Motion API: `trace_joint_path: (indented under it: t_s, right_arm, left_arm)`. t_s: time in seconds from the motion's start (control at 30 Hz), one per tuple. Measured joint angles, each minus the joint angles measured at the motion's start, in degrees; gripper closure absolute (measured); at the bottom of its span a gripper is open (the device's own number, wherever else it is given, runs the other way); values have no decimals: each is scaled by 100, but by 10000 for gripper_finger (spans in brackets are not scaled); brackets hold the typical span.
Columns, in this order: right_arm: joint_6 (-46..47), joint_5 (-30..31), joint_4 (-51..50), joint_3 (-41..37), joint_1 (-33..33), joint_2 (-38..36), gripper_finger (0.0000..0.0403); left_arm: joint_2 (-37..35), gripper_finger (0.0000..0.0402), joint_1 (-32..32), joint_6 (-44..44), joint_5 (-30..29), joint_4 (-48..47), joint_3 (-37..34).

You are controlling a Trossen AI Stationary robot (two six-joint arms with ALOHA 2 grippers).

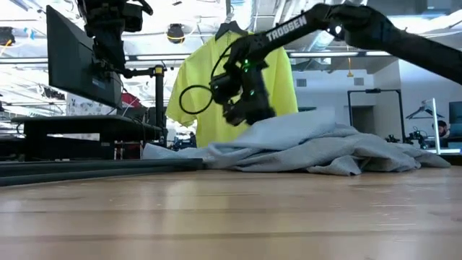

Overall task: Hang clothes
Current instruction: Unhang the blue polo from the rack, then unhang the yellow shirt from the rack

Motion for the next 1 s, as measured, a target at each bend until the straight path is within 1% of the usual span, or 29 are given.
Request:
trace_joint_path:
  t_s: [0.07, 0.17, 0.27, 0.33, 0.4, 0.47, 0.53, 0.6, 0.73, 0.83, 0.93, 1.0]
  right_arm:
    - [129, -2, 135, -261, 55, -261, 276]
    - [274, 4, 150, -887, 145, -887, 276]
    - [461, -5, 179, -1714, 171, -1504, 276]
    - [696, -3, 458, -2163, 201, -1918, 276]
    - [941, 1, 710, -2371, 170, -2477, 276]
    - [1109, -4, 1076, -2391, 58, -3042, 276]
    - [1235, 64, 1723, -2398, -128, -3505, 276]
    - [1220, 300, 2598, -2407, -329, -3923, 276]
    - [691, 396, 4300, -2389, -814, -4751, 276]
    - [284, 396, 5415, -2390, -1217, -5070, 276]
    - [-246, 411, 6455, -2405, -1659, -5204, 276]
    - [-299, 409, 7203, -2397, -2021, -5233, 276]
  left_arm:
    - [-28, 289, -13, 0, -16, -8, 0]
    - [-37, 289, -18, -7, -23, -87, 0]
    - [-83, 289, -25, 66, -36, -138, 0]
    - [-106, 289, -28, 80, -48, -126, 0]
    - [-109, 289, -28, 101, -53, -36, 0]
    - [-107, 289, -26, 181, -56, 69, 0]
    - [-107, 289, -28, 295, -56, 206, 0]
    - [-104, 289, -26, 395, -56, 331, 0]
    - [-70, 289, -26, 554, -72, 539, 0]
    - [-74, 289, -26, 616, -124, 535, 0]
    - [-74, 289, -26, 607, -176, 531, 0]
    - [-74, 289, -26, 567, -181, 529, 0]
